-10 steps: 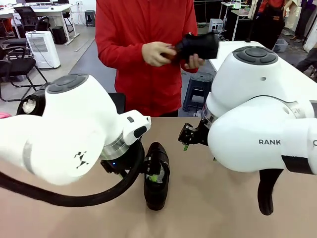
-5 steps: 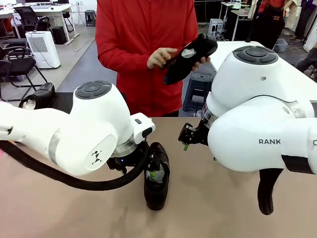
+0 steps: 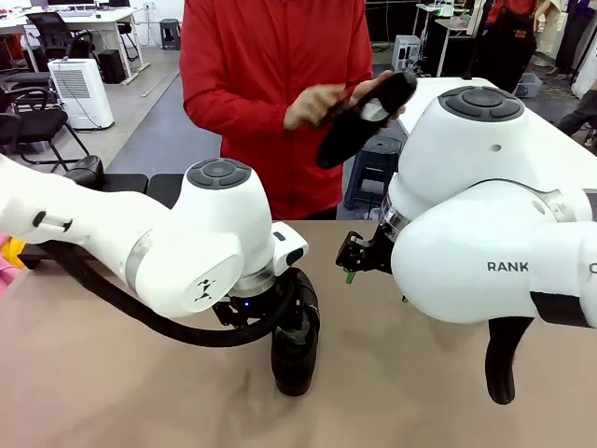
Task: Organize the shoes by placing them on the stand.
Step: Place the Shoe from the middle of the table onto the Shoes Stand.
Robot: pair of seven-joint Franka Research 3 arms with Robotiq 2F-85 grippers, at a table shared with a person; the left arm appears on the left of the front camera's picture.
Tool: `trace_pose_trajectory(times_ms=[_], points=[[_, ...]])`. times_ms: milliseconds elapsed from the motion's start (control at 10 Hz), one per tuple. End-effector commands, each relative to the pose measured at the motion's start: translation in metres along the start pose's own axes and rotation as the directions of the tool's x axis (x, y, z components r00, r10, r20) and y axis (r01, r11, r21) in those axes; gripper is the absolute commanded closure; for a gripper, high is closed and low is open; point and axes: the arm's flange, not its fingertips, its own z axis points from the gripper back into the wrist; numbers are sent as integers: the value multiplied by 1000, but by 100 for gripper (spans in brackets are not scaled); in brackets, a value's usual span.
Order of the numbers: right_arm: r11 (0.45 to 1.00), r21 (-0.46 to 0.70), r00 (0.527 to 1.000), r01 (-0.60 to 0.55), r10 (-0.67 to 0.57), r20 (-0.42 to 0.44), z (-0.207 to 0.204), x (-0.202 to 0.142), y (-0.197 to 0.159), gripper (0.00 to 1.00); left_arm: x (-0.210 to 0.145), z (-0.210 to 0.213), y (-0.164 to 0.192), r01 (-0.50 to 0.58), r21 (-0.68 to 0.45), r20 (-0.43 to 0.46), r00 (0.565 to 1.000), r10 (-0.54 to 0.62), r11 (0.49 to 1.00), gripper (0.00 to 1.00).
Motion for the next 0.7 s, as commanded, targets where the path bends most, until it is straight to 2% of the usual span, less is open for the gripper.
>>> trace_pose_trajectory(times_ms=[0,200,300,600], points=[[1000,7,1000,-9,9,-6,1,2,1,0,6,2,-7,-12,29,13,1000,12,1000,61],[1000,7,1000,-9,9,-6,1,2,1,0,6,2,-7,-6,17,12,1000,6,1000,96],[1000,7,1000,-9,9,-6,1,2,1,0,6,2,-8,-2,18,18,1000,2,1000,100],[1000,7,1000,-9,9,-6,1,2,1,0,11,-4,-9,14,8,11,1000,-14,1000,100]])
